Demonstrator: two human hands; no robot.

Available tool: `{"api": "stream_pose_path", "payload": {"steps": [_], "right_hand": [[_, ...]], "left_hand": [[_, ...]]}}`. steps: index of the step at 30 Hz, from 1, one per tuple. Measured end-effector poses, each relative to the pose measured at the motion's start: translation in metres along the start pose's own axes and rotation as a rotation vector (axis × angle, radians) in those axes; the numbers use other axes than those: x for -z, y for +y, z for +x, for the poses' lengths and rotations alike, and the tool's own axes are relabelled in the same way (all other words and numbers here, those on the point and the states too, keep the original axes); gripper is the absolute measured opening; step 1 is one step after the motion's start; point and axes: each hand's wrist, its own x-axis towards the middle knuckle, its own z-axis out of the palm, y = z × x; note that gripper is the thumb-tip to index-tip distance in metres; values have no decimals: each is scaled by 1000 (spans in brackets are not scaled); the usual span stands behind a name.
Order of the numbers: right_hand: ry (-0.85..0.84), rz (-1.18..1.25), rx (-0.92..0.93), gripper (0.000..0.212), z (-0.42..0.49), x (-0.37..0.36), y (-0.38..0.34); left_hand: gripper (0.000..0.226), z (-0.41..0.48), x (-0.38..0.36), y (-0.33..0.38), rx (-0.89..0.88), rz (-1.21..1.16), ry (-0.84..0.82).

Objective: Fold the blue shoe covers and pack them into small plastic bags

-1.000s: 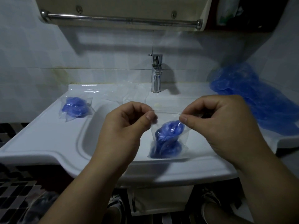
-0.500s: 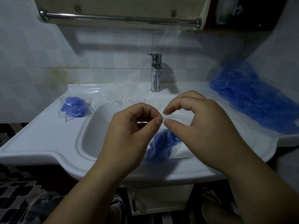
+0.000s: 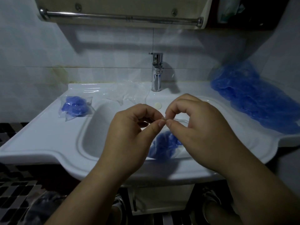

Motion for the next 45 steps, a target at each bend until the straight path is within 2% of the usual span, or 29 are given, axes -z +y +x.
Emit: {"api": "stream_pose_path", "payload": {"steps": [6,17,25,31,36,40,42,45], "right_hand": [[-4,2,4,10,2,2,6],[22,27,-26,11,2,18,29],[-3,155,-111,15,4,21,35],[71,228,-200,11,4,18,34],[122,277,-225,12,4,15,35],[143,431,-264,15,7,8,32],[152,522,-277,17,8,3,28],[181,707,-335,18,11,-5,21]], "left_hand": [[14,1,2,0,-2,-4,66],[11,5,16,2,99,-74,213],[9,6,18,-2,153,-78,221],[12,6,18,-1,181,-134,227],[2,7,16,-11,255,-297,134],[63,6,20,-22,326,-417,-126],[78,3,20,-29,342,-337,-202],[52,3,22,-34,352,-201,-121]]}}
